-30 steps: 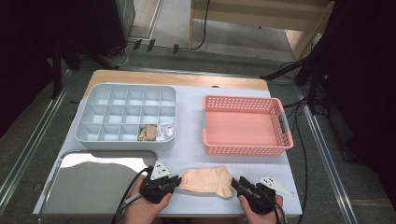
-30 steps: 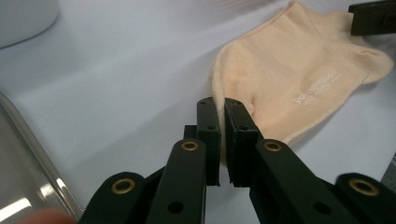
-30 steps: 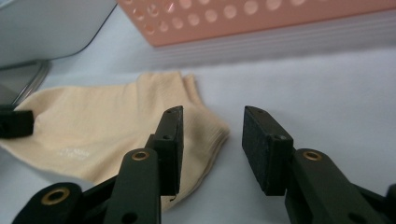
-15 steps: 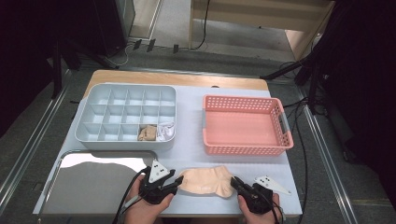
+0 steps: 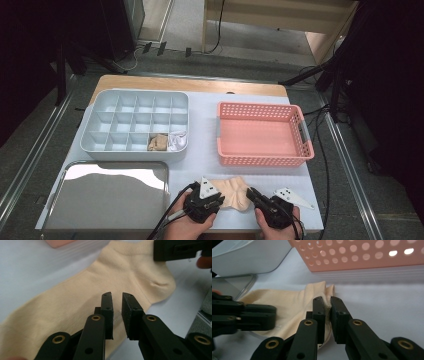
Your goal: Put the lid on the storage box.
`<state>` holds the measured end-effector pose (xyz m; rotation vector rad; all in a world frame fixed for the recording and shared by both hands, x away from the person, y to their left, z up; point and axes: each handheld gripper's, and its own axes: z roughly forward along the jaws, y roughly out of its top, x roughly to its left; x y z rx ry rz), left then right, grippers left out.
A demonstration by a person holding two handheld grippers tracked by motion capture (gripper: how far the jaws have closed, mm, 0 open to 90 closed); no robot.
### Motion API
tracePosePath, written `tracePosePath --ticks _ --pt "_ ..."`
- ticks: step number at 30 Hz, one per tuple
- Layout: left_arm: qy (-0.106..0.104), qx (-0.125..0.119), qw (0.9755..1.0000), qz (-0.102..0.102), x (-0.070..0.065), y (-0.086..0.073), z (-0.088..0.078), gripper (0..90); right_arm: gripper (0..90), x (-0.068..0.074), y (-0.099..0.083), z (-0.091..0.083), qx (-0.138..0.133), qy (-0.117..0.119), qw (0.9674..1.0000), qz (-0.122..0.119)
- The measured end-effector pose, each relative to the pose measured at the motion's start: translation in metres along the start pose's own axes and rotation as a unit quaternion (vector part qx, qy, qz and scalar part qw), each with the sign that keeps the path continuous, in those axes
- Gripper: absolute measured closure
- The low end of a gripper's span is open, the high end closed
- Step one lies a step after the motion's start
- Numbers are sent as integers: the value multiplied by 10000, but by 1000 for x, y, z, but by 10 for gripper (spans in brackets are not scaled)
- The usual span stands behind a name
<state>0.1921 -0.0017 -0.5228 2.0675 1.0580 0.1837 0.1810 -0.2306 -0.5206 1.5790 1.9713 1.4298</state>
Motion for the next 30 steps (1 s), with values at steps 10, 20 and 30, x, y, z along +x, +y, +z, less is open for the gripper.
tracePosePath --ticks 10,20,30 --pt "-83 5 9997 -222 6 1 2 900 839 26 15 -10 -263 425 9986 -180" --pt "-122 -439 9986 -263 21 0 -34 800 836 57 16 -3 -224 394 9969 -645" --pt "264 -673 9961 -505 58 -20 -70 758 830 78 14 12 -79 436 9950 -892"
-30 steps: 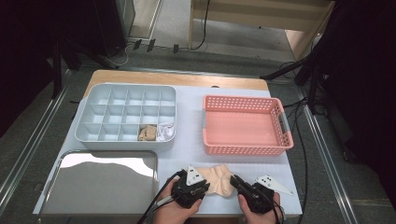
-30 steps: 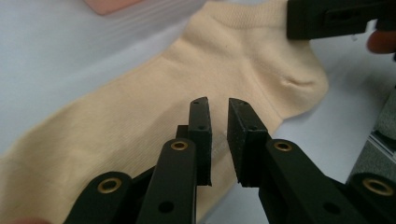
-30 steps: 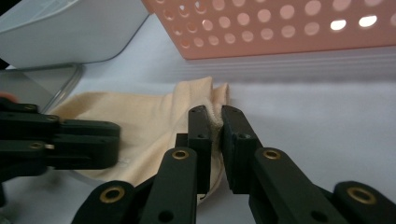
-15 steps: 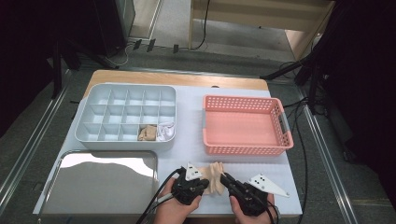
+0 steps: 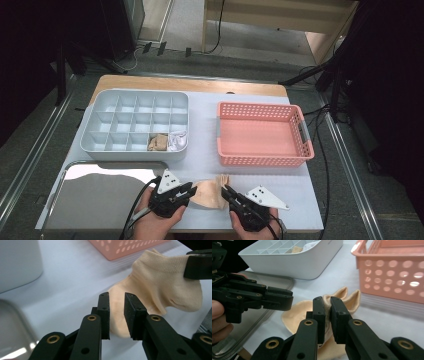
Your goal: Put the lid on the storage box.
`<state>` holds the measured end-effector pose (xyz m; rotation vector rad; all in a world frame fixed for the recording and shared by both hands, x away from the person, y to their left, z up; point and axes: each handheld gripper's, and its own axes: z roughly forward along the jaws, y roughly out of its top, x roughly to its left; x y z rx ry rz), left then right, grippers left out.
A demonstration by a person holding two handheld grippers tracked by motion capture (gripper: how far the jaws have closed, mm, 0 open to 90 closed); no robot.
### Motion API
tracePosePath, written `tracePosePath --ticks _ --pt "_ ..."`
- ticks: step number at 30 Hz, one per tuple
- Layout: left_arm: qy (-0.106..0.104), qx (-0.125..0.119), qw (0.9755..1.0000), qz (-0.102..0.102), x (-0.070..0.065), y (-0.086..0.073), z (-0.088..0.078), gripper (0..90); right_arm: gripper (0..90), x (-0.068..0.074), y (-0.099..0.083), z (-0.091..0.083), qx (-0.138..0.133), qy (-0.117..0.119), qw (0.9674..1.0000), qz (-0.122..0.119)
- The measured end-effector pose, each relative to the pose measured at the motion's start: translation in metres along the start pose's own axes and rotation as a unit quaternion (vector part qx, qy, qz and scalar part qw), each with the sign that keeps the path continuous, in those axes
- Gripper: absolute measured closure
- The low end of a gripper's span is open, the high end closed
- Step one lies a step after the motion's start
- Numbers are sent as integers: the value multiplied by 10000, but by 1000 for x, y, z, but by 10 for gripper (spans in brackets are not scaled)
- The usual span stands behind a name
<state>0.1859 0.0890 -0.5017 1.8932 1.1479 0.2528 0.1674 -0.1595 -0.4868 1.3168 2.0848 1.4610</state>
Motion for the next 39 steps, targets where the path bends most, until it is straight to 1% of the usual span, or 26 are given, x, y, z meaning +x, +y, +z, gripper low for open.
tracePosePath --ticks 3,6,12,13,15,17,19,21,23,25,26,28,29,30,32,33,34,36,38,39 --pt "-41 88 9999 -36 4 -3 1 766 830 6 -1 5 68 2 9999 -95" --pt "-88 228 9997 -44 6 -7 6 807 829 13 -3 13 132 79 9998 -156" --pt "-195 335 9991 -160 10 -9 13 884 827 32 -9 33 338 231 9979 -494" --pt "-238 372 9989 -159 10 -9 14 888 828 34 -10 36 363 255 9976 -531" --pt "-259 420 9987 -162 11 -9 15 890 827 37 -12 44 410 297 9970 -585" --pt "-310 426 9984 -202 12 -10 15 887 798 39 -13 50 442 366 9963 -644" --pt "-309 382 9984 -264 14 -9 13 875 705 37 -13 52 419 528 9960 -591" --pt "-291 338 9986 -275 18 -8 9 859 629 35 -11 46 332 718 9958 -456" --pt "-300 268 9986 -337 21 -7 6 846 614 32 -8 37 186 731 9964 -387" --pt "-336 222 9985 -365 23 -6 2 844 618 27 -5 27 69 752 9969 -231" --pt "-364 167 9984 -393 24 -5 0 842 625 25 -5 23 39 704 9973 -201" --pt "-399 94 9983 -407 25 -3 -6 839 643 18 -7 16 37 516 9985 -177" --pt "-406 57 9983 -412 25 -2 -8 840 662 14 -8 14 47 379 9992 -122" --pt "-427 23 9983 -395 26 -1 -10 841 683 8 -11 12 73 251 9997 -22" --pt "-559 -63 9977 -379 24 0 -12 841 736 -3 -16 9 180 -11 9996 215" --pt "-615 -83 9976 -303 22 1 -12 839 767 -8 -18 9 220 -69 9992 319" --pt "-652 -76 9975 -250 19 1 -11 835 781 -11 -20 9 259 -101 9990 356" --pt "-718 -42 9973 -128 13 1 -7 814 786 -11 -23 13 379 -106 9988 307" --pt "-689 -13 9976 -43 8 1 -3 780 787 -7 -25 19 539 -93 9983 216" --pt "-661 8 9978 -1 5 1 0 752 788 -5 -27 23 579 -77 9982 132"
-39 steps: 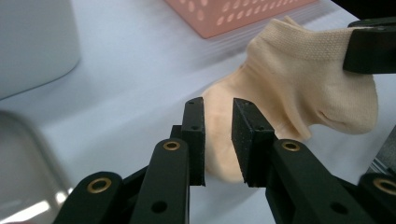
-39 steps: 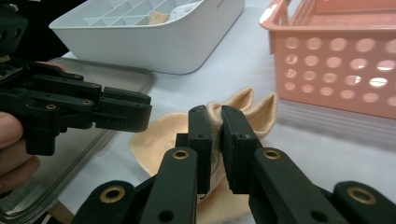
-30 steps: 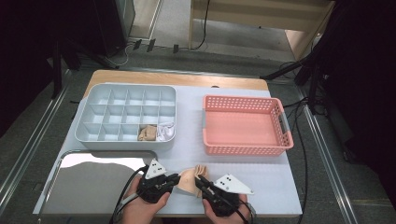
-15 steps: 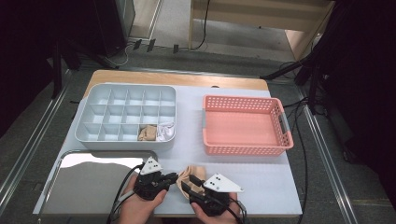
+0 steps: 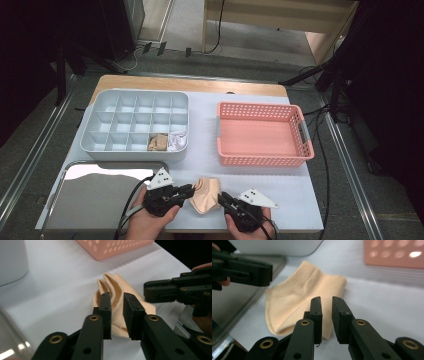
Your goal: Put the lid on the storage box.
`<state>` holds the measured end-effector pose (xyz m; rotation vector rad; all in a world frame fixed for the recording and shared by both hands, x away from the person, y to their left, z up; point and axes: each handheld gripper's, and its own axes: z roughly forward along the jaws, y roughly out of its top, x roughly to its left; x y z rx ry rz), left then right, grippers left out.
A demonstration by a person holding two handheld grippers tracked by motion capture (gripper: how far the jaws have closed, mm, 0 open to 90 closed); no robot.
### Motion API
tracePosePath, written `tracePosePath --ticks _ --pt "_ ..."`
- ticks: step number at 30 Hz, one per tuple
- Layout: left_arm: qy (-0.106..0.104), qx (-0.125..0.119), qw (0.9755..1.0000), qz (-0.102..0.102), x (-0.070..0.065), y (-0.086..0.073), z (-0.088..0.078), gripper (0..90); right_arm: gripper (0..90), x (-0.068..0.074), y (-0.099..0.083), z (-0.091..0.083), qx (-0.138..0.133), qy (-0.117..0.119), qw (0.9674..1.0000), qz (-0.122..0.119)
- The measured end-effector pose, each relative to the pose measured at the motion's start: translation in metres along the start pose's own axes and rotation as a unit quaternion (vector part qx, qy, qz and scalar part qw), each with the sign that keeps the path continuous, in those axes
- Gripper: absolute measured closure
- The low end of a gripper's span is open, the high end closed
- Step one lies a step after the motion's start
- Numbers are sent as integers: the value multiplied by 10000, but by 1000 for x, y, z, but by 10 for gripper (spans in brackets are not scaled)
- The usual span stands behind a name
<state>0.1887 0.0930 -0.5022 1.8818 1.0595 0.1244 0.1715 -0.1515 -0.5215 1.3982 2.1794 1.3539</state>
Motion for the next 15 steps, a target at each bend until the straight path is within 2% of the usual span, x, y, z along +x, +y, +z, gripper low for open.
tracePosePath --ticks 2,5,8,10,15 --pt "124 88 9998 140 -4 -1 5 711 796 6 -2 7 136 14 9999 -104" --pt "433 158 9984 323 -9 -2 10 707 800 12 -4 13 241 -12 9993 -292" --pt "615 253 9967 456 -10 -3 14 790 801 14 -5 15 260 -53 9989 -390" --pt "603 375 9964 468 -9 -4 15 897 802 14 -5 15 270 -59 9988 -403" --pt "657 317 9964 442 -5 -3 11 900 811 14 -5 16 290 -121 9986 -421"
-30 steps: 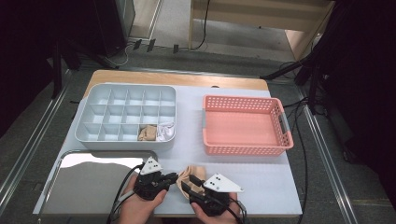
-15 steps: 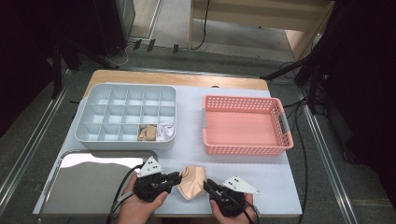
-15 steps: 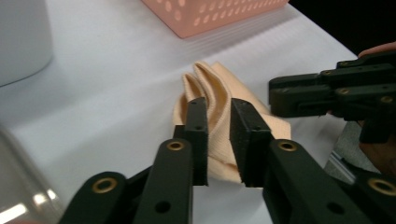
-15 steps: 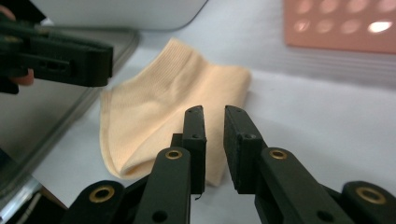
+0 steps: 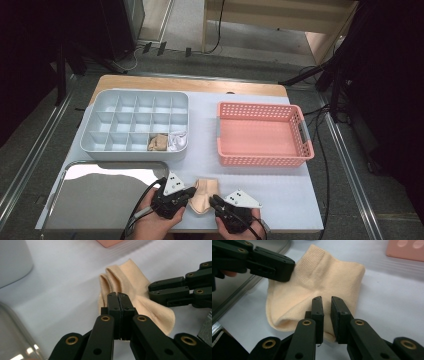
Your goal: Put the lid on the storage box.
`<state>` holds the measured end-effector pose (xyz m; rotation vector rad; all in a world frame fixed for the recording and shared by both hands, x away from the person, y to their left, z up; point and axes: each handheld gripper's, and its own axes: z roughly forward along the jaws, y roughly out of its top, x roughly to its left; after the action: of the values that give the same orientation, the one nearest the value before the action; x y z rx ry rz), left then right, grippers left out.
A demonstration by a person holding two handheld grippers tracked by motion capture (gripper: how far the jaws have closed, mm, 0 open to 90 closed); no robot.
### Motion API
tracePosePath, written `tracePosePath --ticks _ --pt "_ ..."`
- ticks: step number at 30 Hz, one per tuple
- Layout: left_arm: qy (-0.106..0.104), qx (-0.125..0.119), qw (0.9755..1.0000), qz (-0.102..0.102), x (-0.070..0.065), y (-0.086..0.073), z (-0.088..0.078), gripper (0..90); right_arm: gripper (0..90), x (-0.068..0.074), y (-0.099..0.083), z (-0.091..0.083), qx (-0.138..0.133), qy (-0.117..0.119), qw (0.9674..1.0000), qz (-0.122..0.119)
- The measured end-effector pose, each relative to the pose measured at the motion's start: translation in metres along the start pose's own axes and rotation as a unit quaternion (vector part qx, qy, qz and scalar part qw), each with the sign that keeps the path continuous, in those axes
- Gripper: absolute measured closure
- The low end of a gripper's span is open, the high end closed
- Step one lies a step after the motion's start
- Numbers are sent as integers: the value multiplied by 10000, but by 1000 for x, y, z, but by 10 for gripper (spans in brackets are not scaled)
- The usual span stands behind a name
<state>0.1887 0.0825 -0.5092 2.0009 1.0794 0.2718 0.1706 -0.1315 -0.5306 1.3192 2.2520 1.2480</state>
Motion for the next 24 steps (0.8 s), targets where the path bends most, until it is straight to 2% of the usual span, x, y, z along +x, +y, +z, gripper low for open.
tracePosePath --ticks 3,8,11,12,14,17,20,21,23,24 --pt "26 24 10000 -81 6 -1 -1 900 841 -1 0 1 19 -47 10000 -43" --pt "-80 138 9996 -237 12 -6 6 900 847 -1 0 1 25 -73 10000 -49" --pt "-89 116 9996 -236 12 -5 5 898 778 -1 0 -1 -7 -44 10000 -16" --pt "-82 109 9996 -241 12 -5 5 894 742 0 0 -3 -62 -108 9999 16" --pt "-75 100 9996 -237 12 -6 5 886 684 -2 -1 -7 -200 -200 9995 136" --pt "-77 73 9997 -226 11 -6 5 880 624 -5 -3 -9 -196 -217 9991 309" --pt "-69 45 9997 -222 10 -6 5 877 584 -9 -6 -6 -76 -39 9979 635" --pt "-58 39 9997 -240 10 -7 5 876 583 -10 -8 -5 -139 68 9970 752" --pt "-67 38 9996 -269 11 -8 4 875 602 -12 -9 -6 -174 186 9947 1000" --pt "-86 37 9996 -270 11 -8 4 877 625 -13 -9 -6 -168 181 9944 1030"
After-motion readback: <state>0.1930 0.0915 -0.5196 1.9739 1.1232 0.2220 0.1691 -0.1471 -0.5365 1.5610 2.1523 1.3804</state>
